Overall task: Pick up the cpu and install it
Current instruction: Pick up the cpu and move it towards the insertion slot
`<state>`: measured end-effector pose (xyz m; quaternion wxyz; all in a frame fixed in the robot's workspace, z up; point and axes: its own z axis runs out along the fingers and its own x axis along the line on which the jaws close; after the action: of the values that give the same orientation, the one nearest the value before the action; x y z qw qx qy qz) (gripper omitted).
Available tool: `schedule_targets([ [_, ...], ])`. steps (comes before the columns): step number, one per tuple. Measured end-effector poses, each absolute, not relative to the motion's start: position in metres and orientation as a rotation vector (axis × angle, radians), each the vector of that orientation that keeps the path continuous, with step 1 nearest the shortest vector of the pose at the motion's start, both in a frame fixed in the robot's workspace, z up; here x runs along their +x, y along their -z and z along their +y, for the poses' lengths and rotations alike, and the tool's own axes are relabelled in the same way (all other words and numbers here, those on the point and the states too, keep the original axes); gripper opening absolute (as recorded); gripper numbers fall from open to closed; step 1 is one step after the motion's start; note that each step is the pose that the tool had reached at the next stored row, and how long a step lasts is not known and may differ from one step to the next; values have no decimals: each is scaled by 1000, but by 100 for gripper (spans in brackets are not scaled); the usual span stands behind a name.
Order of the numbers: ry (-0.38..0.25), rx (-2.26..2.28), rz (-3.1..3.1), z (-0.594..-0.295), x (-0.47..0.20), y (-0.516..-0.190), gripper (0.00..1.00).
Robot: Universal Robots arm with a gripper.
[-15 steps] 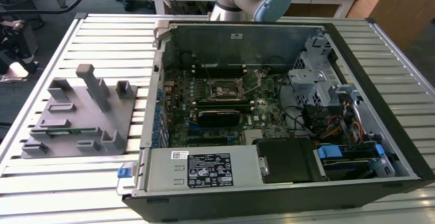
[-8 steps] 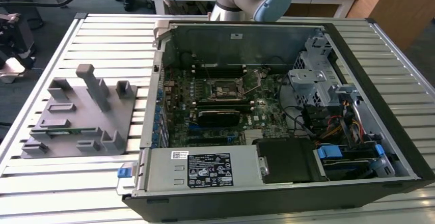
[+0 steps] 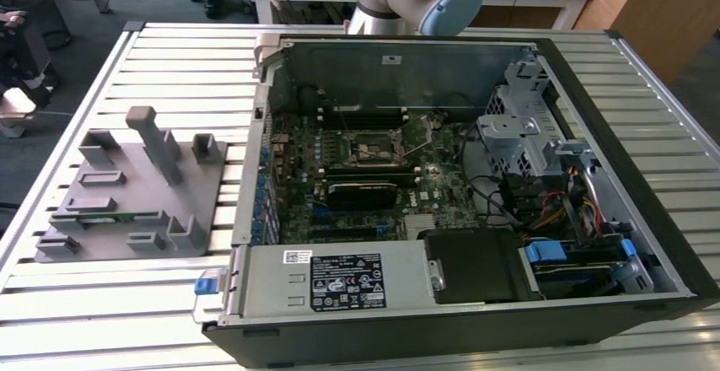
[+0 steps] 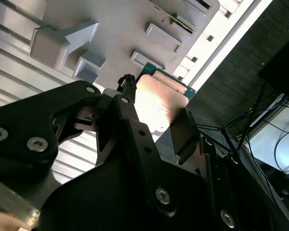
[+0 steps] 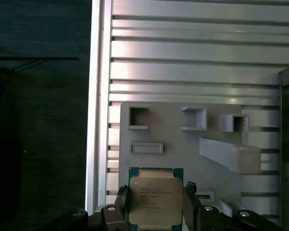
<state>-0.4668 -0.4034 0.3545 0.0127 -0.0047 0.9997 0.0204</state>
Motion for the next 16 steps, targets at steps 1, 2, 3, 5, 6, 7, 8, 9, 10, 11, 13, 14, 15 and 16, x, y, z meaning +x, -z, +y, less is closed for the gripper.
schedule_targets([
  [1,-64,-15,3115,-403,-467,-356,53],
  [2,-63,-15,3115,-403,-467,-358,53],
  [3,-63,-15,3115,-403,-467,-359,53],
  [5,-63,-15,3114,-403,-467,-363,53],
  [6,-63,-15,3114,-403,-467,-364,53],
  [7,-63,-15,3113,-403,-467,-366,53],
  [8,-63,-15,3113,-403,-467,-368,53],
  [9,-63,-15,3113,-403,-467,-369,53],
  [10,-63,-15,3113,-403,-467,-371,53],
  [11,-63,-15,3112,-403,-467,-372,53],
  [13,-63,-15,3112,-403,-467,-376,53],
  [14,-63,-15,3112,-403,-467,-378,53],
  [15,-63,-15,3112,-403,-467,-380,53],
  [16,-63,-15,3111,-403,-467,-382,53],
])
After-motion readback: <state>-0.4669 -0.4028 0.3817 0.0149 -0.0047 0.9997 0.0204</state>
